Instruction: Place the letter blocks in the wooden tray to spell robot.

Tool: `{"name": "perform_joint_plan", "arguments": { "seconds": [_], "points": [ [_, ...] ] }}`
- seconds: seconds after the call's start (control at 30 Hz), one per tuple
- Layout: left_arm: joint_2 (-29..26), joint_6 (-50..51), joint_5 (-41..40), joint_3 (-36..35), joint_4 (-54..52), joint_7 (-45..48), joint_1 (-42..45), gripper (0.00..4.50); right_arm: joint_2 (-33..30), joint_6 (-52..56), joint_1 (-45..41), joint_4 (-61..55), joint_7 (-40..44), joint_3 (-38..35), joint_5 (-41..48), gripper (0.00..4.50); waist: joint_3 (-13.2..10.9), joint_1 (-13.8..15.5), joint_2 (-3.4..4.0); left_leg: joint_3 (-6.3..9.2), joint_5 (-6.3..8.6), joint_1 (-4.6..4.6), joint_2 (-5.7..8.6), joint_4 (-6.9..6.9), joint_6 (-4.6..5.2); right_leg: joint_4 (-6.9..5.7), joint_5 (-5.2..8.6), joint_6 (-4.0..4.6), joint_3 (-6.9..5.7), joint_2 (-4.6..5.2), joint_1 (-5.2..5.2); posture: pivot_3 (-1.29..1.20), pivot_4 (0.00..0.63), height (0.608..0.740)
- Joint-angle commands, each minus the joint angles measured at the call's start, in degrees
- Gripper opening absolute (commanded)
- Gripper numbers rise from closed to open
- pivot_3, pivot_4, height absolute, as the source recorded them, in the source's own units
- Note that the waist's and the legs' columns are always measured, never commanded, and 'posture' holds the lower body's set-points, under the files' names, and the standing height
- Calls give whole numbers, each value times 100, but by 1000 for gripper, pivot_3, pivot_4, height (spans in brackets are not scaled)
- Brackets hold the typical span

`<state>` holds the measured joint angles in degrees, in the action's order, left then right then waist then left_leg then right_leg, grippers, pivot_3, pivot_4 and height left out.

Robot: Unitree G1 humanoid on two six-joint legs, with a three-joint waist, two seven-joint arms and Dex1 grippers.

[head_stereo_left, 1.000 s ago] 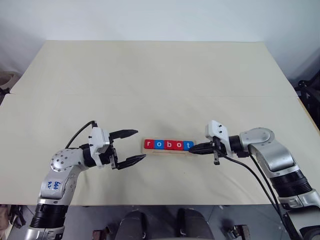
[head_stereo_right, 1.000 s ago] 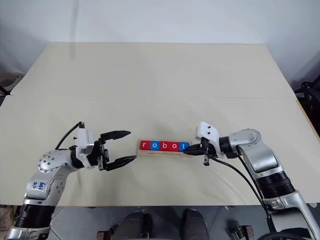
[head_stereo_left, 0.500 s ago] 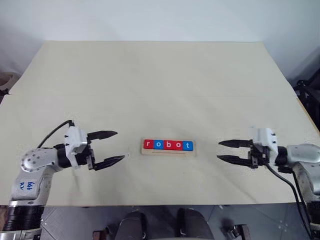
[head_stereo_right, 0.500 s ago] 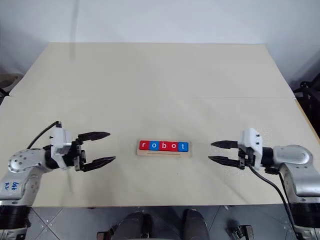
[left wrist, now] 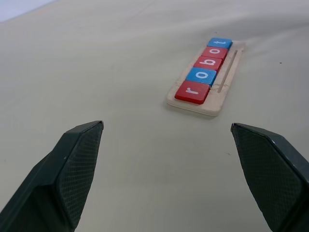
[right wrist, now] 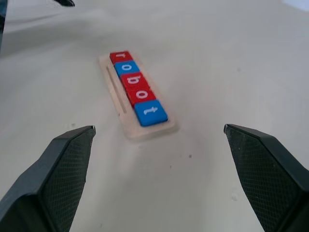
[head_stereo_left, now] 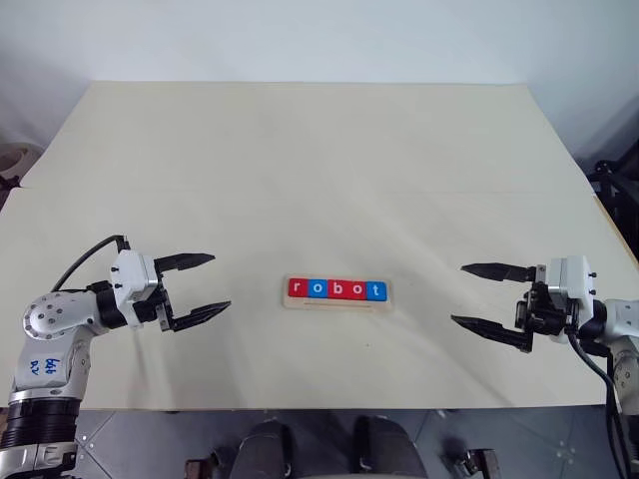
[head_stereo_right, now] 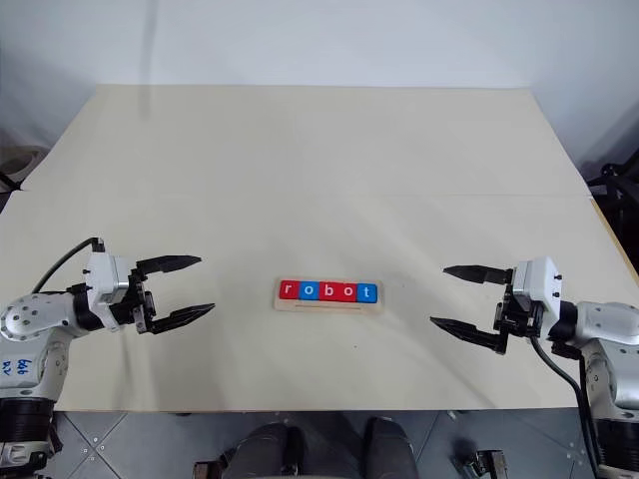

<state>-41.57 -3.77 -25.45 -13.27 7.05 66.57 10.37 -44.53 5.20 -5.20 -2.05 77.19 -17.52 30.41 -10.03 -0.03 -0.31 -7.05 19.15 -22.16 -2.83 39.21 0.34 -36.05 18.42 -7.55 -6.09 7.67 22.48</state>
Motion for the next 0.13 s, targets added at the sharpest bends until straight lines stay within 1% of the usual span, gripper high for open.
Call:
{"name": "perform_joint_plan", "arguments": {
  "seconds": [0.03, 0.13],
  "points": [
    [0, -35, 34, -29, -141, -108, 14, 4500, -26, 6, -42, -41, -40, -25, 112, 4468, 0, 1, 0, 0, 0, 0, 0, 0, 0, 0, 0, 0, -1, 0, 0, 0, 150, 740],
    [3, -51, 57, -8, -127, -150, 41, 4500, -8, -34, -62, 6, -57, 28, 65, 4468, 0, 2, 0, 0, 0, 0, 0, 0, 0, 0, 0, 0, 0, 0, 0, 0, 150, 740]
  ]
}}
